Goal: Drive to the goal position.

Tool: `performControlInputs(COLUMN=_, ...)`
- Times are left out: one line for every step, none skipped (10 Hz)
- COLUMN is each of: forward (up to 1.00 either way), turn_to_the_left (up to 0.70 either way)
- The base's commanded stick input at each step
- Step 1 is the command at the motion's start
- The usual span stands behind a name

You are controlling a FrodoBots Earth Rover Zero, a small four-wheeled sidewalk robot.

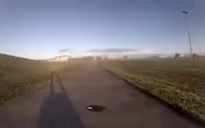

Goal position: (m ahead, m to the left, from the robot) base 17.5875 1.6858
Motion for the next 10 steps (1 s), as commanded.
performControlInputs(forward=0.70, turn_to_the_left=0.00)
performControlInputs(forward=0.70, turn_to_the_left=0.00)
performControlInputs(forward=0.70, turn_to_the_left=0.00)
performControlInputs(forward=0.70, turn_to_the_left=0.00)
performControlInputs(forward=0.70, turn_to_the_left=0.00)
performControlInputs(forward=0.70, turn_to_the_left=0.00)
performControlInputs(forward=0.70, turn_to_the_left=0.00)
performControlInputs(forward=0.70, turn_to_the_left=0.00)
performControlInputs(forward=0.70, turn_to_the_left=0.00)
performControlInputs(forward=0.70, turn_to_the_left=0.00)
